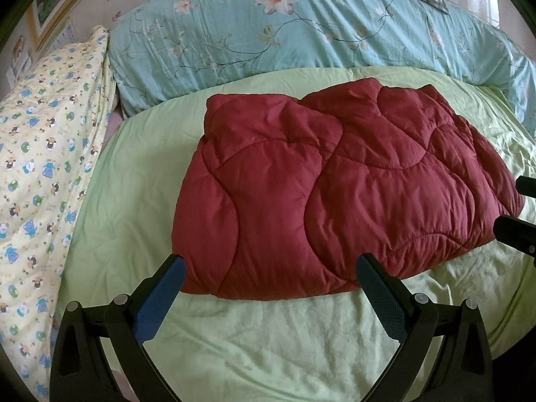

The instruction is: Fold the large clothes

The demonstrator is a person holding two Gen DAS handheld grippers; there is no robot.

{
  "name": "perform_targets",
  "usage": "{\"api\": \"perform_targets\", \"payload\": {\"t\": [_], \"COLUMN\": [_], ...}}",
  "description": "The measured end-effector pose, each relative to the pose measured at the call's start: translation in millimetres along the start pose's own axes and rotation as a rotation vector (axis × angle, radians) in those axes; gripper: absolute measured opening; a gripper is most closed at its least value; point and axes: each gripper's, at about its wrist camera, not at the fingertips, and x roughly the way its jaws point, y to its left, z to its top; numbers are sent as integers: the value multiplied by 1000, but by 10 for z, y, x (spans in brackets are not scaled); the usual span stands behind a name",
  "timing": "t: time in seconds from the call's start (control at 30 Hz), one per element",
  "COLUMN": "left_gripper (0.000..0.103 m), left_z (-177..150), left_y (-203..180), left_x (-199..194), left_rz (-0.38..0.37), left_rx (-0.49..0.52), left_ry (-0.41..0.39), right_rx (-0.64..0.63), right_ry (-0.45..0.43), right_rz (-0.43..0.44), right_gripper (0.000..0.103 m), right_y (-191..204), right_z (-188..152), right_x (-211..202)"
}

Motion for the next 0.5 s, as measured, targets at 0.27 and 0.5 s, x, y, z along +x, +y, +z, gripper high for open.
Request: {"api": "perform_targets", "payload": {"t": [0.27,0.5], "left_gripper": [102,102], "left_z": [12,21], "left_y": [1,10], "left_x": [7,17], "left_rz": [-2,-7], "left_rx": [0,0], "left_ry": [0,1], "right_rx": [1,1], "right_ry": [1,1], "right_rz": [1,1], "right_gripper": [100,100], "right_y": [-2,-8], "right_z": [-1,-2], "right_x": [0,-1]}}
